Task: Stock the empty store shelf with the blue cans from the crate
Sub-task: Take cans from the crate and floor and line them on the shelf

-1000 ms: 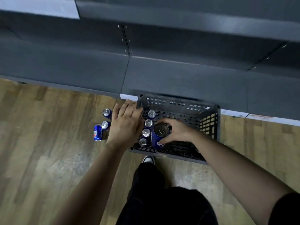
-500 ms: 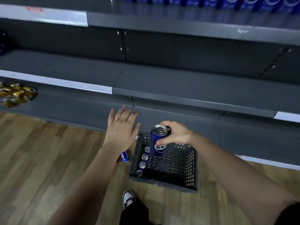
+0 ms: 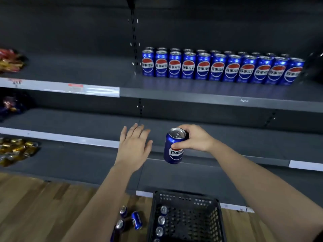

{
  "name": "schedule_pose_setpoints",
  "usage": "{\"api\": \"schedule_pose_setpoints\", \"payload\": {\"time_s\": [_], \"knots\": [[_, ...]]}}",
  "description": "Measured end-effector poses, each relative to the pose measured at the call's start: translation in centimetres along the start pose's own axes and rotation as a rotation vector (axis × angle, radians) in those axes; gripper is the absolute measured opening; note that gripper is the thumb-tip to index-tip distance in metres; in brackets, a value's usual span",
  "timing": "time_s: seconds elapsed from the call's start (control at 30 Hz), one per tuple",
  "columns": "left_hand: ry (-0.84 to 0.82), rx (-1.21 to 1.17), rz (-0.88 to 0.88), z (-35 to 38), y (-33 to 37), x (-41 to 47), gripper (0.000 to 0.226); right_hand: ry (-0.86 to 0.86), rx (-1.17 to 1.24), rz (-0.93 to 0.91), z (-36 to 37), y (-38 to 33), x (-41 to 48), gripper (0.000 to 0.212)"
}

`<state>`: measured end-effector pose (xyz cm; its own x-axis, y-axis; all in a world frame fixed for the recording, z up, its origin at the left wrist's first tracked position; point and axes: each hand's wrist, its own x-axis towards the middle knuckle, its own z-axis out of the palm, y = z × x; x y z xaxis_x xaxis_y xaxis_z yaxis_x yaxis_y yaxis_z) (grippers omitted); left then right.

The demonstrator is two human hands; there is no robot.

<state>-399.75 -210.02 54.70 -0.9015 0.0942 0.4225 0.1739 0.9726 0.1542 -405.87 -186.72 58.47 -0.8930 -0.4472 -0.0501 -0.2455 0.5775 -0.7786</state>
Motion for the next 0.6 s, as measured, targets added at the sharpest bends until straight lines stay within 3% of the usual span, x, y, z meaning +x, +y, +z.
{"api": "schedule_pose_setpoints", "payload": {"time_s": [0.3,0.6], "knots": [[0.080,-0.022,0.086,-2.2,-8.4,8.8,0.057,0.150,0.104,-0.099,-1.3,-8.4,8.9,0.033],[0.071,-0.008,0.133,-1.5,-14.8,14.9,0.047,0.371,0.050,-0.085,-2.9,-12.5,15.6,0.032]]}}
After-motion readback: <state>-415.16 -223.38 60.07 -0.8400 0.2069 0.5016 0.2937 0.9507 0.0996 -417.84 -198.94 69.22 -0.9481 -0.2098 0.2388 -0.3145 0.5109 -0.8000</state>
